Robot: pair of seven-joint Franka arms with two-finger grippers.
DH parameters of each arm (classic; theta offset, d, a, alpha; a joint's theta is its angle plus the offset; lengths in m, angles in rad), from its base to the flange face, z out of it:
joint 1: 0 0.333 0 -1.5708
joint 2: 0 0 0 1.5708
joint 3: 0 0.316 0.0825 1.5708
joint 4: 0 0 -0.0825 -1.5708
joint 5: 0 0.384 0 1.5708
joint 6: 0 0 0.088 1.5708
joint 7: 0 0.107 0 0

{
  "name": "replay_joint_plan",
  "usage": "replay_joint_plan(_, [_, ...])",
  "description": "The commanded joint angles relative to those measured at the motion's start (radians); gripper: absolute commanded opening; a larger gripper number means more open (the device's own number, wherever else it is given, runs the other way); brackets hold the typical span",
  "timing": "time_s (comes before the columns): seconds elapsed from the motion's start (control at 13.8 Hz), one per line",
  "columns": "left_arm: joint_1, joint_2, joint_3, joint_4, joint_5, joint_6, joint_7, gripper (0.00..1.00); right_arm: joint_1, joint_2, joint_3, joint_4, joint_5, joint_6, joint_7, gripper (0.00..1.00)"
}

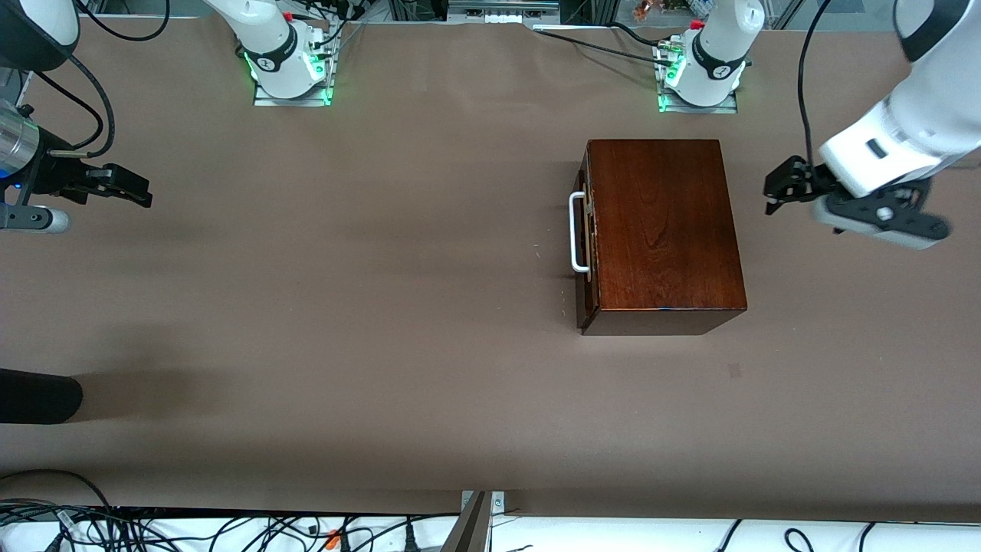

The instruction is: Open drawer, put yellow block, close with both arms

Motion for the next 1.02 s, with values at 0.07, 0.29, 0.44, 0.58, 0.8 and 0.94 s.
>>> replay_joint_plan(0.07, [-0.009,-0.067,0.077,-0.059,-0.024,-0.005,-0.081,1.0,-0.012,-0.017,0.015,-0.012,-0.013,0.011,0.006,1.0])
replay_joint_plan(0.29, [0.006,-0.064,0.079,-0.035,-0.022,-0.049,-0.086,1.0,-0.012,-0.019,0.015,-0.011,-0.013,0.011,0.006,1.0])
replay_joint_plan(0.44, [0.006,-0.047,0.079,-0.011,-0.018,-0.065,-0.086,1.0,-0.012,-0.022,0.016,-0.009,-0.013,0.011,0.007,1.0])
replay_joint_plan(0.58, [0.005,-0.044,0.076,-0.007,-0.013,-0.066,-0.086,1.0,-0.012,-0.022,0.018,-0.007,-0.013,0.011,0.003,1.0])
replay_joint_plan(0.8, [0.003,-0.042,0.069,-0.005,-0.011,-0.068,-0.087,1.0,-0.012,-0.022,0.019,-0.006,-0.013,0.009,0.007,1.0])
replay_joint_plan(0.94, [0.003,-0.038,0.069,0.005,-0.011,-0.069,-0.087,1.0,-0.012,-0.02,0.019,-0.006,-0.013,0.011,0.003,1.0])
